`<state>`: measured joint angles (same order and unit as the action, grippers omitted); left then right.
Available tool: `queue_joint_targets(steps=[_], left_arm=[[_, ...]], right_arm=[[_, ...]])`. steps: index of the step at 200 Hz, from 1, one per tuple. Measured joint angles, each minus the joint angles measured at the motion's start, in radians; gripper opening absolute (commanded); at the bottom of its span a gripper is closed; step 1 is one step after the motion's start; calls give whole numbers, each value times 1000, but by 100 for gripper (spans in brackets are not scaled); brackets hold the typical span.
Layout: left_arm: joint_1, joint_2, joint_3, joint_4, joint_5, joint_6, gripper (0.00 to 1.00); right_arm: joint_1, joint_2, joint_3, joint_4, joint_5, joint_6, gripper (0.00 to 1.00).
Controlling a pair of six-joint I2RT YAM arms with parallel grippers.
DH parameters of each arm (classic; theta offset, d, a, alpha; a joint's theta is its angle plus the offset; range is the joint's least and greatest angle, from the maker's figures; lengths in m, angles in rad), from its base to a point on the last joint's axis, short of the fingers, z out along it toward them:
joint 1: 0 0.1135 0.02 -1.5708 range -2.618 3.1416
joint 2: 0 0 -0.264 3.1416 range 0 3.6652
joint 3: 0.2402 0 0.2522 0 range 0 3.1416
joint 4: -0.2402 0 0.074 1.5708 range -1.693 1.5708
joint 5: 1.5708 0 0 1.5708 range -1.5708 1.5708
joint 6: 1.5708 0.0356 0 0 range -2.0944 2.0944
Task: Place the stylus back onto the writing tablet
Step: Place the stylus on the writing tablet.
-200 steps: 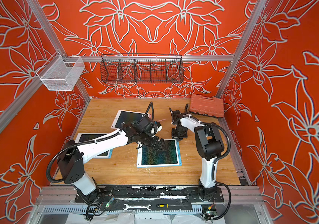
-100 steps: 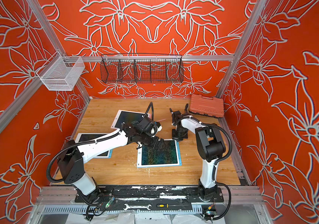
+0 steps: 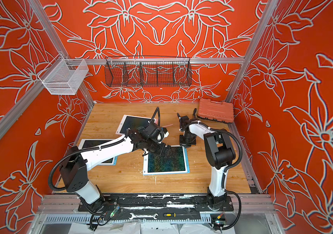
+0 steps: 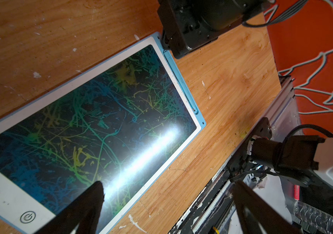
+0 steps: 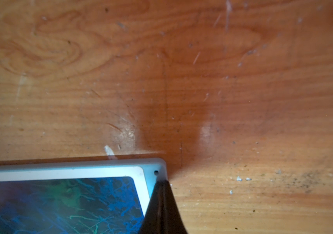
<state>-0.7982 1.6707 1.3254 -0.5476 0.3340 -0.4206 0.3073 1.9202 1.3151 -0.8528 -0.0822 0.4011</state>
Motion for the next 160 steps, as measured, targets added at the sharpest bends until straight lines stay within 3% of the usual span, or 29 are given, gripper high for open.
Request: queue_joint_targets(steps=[160], left_arm=[[0, -10, -11, 10, 0, 0, 97]], right_arm=[[0, -11, -15, -1, 9, 0, 5]])
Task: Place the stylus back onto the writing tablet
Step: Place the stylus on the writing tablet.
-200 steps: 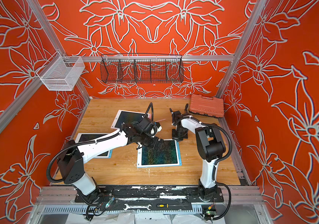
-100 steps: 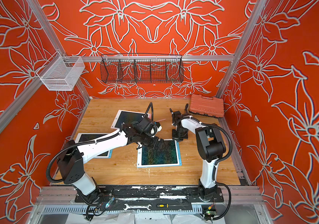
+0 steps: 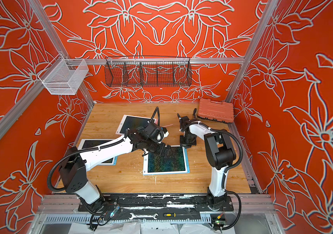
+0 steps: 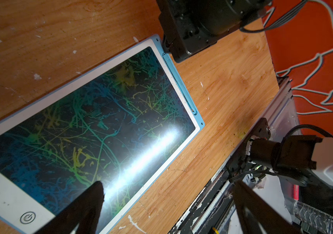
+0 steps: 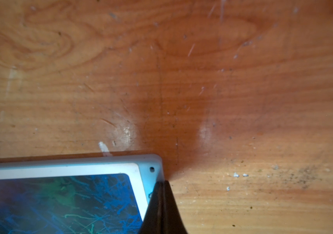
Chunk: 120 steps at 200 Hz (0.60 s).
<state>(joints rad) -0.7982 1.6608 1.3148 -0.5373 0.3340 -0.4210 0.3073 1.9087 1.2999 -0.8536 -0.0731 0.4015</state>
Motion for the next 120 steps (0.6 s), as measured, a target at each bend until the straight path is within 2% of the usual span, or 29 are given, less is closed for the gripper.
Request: queue_joint_targets(steps=[120], left_arm=[[0, 0, -1, 0, 0, 0, 97]], right_arm=[[0, -2, 1, -11, 14, 0, 7]])
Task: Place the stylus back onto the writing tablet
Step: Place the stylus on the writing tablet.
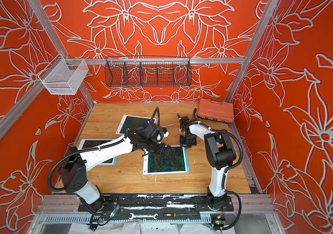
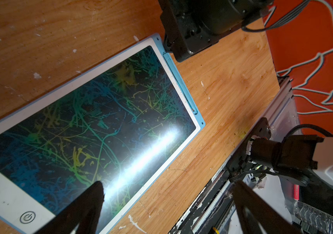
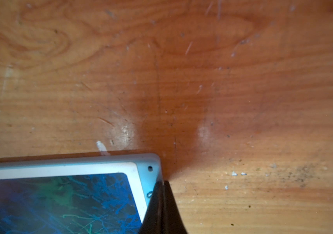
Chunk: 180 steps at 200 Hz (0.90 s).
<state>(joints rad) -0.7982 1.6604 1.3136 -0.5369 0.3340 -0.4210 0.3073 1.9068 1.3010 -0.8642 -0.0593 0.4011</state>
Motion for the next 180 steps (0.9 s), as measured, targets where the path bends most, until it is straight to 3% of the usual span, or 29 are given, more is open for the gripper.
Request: queue_joint_targets(steps=[96, 132, 180], left_arm=[[0, -1, -5, 0, 0, -3, 97], [0, -1, -5, 1, 0, -7, 97], [0, -1, -5, 1, 0, -7, 98]], right_arm=[[-11, -19, 165, -101, 32, -25, 18], [-11, -103, 61, -98, -23, -21, 24], [-10, -215, -121, -97, -104, -23, 21]])
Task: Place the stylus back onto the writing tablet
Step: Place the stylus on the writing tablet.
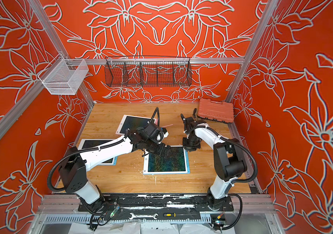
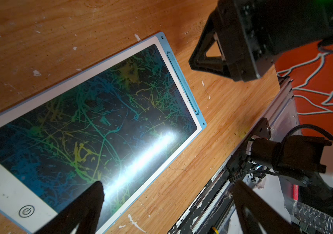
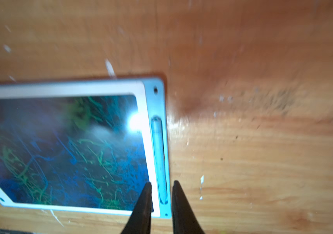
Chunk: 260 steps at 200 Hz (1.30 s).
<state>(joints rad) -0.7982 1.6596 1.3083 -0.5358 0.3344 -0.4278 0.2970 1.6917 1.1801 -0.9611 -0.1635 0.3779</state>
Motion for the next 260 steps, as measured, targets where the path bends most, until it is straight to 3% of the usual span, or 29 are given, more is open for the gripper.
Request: queue_joint_targets(steps=[80, 260], left_arm=[[0, 0, 0, 0, 1, 0, 97], [1, 0, -4, 0, 1, 0, 97]], right_arm=[[0, -37, -97, 47, -85, 21, 18], [0, 33, -97, 86, -80, 24, 14]])
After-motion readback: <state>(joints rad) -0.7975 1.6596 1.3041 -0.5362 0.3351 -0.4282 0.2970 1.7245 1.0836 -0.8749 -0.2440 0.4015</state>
